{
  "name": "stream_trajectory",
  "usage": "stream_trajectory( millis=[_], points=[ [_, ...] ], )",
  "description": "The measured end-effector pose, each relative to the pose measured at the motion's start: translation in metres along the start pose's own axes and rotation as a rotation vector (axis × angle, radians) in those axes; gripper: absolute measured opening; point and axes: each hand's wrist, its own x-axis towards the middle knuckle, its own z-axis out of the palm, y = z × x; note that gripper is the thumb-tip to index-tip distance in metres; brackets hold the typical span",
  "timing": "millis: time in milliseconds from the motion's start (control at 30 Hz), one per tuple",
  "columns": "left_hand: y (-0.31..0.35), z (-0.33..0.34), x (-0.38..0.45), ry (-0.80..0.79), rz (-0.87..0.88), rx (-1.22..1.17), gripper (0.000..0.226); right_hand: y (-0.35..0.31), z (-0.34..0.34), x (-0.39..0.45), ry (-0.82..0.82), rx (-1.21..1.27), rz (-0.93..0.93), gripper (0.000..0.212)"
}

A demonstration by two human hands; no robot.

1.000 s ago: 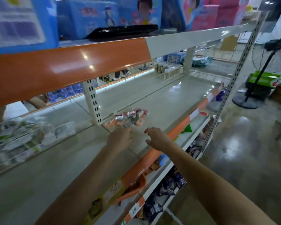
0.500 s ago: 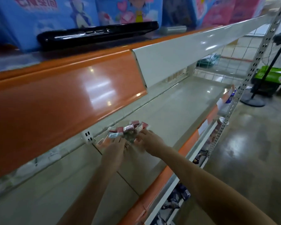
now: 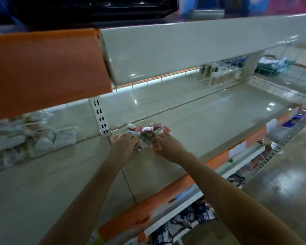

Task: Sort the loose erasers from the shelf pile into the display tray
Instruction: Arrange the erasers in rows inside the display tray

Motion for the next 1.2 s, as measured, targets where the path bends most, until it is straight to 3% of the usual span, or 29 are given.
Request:
stream_trajectory(
  millis=[233,367,533,833,967,1200],
  points=[
    [0.017,-0.015,-0.011,0.044,-0.225,-0.261,0.009,0.007,-0.006,-0.008,0.076,0.254,-0.037,0.031],
    [0.031,-0.024,-0.028,0.013,-0.463,-0.610,0.022,0.010,-0.002,-0.013,0.032,0.428,-0.124,0.034],
    [0.041,-0.040,-0.066,0.037,-0.676,-0.850,0.011,-0.017,0.002,-0.018,-0.052,0.651,-0.213,0.036],
    [0.032,-0.097,-0.163,0.231,-0.962,-1.074,0.009,-0.118,0.016,-0.042,-0.304,1.045,-0.316,0.028],
    [0.021,-0.128,-0.227,0.353,-0.971,-1.204,0.005,-0.174,0.028,-0.054,-0.359,1.145,-0.355,0.038],
    [-0.014,-0.188,-0.351,0.533,-0.983,-1.272,0.014,-0.304,0.050,-0.094,-0.414,1.289,-0.413,0.031]
  ],
)
